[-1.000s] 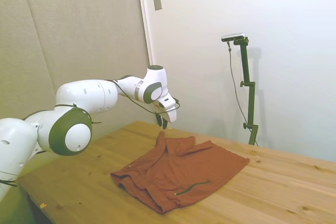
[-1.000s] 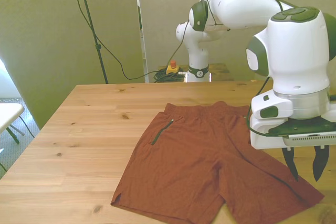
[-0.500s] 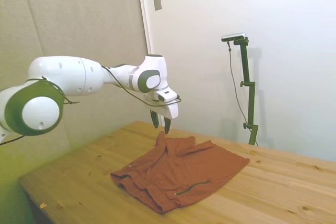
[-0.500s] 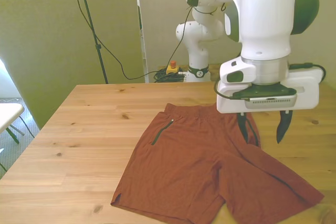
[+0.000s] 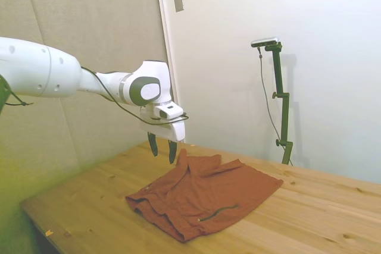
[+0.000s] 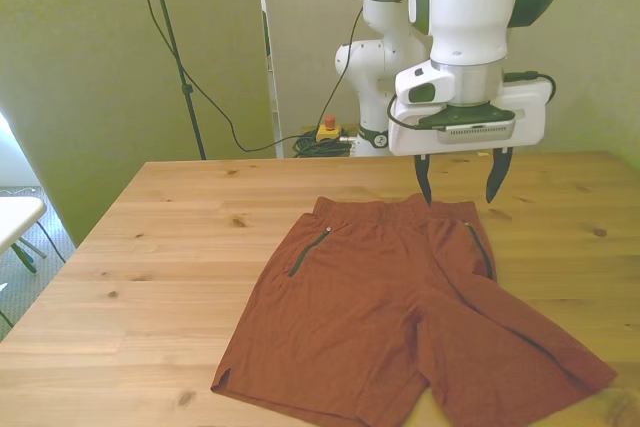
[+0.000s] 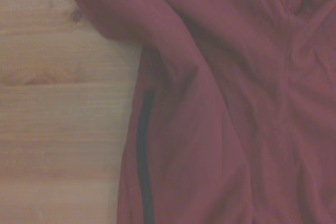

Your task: Unfold the shorts

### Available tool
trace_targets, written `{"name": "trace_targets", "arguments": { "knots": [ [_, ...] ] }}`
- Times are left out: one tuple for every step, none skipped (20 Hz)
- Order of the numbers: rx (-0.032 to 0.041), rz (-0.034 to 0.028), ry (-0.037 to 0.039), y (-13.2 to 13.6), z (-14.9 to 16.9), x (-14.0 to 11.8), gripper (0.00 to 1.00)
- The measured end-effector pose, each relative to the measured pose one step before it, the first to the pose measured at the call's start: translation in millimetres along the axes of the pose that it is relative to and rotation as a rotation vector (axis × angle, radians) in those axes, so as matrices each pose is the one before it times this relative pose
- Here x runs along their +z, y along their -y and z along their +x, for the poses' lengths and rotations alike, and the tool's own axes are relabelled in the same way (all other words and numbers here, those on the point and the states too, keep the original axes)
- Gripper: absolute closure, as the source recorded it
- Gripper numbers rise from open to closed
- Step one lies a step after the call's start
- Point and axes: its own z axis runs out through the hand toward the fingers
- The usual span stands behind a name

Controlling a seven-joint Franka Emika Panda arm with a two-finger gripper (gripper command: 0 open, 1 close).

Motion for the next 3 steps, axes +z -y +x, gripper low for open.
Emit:
{"name": "trace_targets", "arguments": {
  "knots": [
    [-0.00566, 0.00292, 0.00058, -8.62, -8.74, 0.33, 0.0],
    [-0.0042, 0.0062, 0.00025, -9.44, -9.26, -0.63, 0.0],
    [-0.00428, 0.00897, -0.00171, -9.96, -8.51, -1.52, 0.0]
  ]
}}
